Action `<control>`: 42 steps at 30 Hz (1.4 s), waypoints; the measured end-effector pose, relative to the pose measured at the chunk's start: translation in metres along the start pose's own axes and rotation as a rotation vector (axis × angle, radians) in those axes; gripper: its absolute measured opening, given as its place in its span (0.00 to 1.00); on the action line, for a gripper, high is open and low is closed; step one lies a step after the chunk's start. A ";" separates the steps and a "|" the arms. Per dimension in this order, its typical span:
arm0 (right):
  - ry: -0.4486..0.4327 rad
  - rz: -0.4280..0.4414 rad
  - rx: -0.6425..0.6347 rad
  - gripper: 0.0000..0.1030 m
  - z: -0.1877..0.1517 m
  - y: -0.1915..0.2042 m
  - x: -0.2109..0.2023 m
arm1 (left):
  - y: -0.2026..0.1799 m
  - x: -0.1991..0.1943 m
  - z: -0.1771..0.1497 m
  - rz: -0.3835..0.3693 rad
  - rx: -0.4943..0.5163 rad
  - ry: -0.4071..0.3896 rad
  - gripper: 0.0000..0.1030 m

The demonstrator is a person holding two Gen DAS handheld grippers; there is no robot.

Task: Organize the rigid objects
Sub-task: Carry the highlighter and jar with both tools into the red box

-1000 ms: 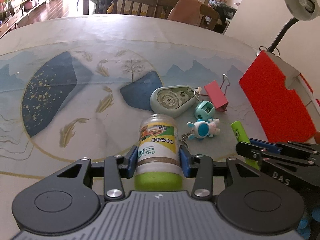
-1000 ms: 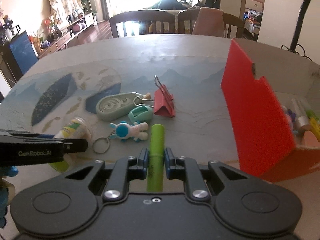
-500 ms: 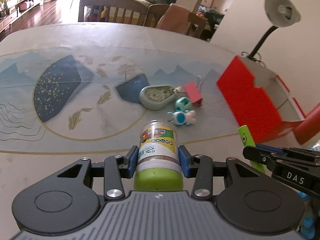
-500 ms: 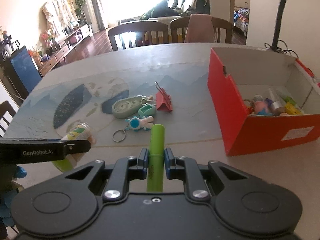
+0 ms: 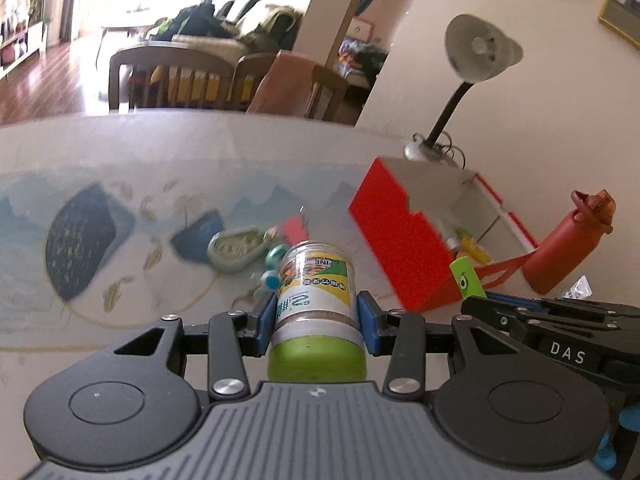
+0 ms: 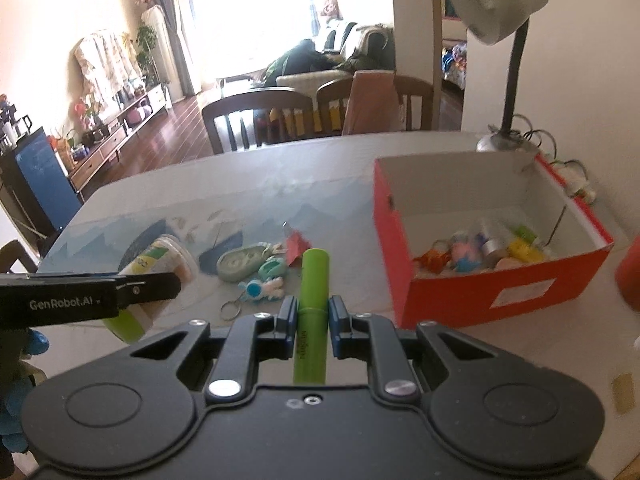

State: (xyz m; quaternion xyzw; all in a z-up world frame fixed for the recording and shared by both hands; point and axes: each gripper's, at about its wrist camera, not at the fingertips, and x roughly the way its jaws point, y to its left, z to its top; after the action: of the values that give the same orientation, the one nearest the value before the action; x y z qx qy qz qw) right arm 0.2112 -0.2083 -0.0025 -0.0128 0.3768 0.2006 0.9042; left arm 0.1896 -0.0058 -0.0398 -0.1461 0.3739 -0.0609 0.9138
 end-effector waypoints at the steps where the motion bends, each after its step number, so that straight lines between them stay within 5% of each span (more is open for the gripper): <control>1: -0.006 0.000 0.004 0.15 0.003 -0.004 -0.001 | -0.004 0.000 0.004 -0.004 0.004 -0.007 0.41; 23: -0.020 -0.023 0.016 0.15 0.053 -0.148 0.025 | -0.139 0.093 0.064 -0.062 0.087 0.002 0.41; 42: 0.059 -0.062 0.060 0.15 0.081 -0.246 0.096 | -0.200 0.222 0.099 -0.013 0.172 0.110 0.41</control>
State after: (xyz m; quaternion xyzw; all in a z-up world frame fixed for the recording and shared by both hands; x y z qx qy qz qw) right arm 0.4189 -0.3865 -0.0423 -0.0031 0.4087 0.1607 0.8984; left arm 0.4167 -0.2226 -0.0577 -0.0662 0.4159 -0.1065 0.9007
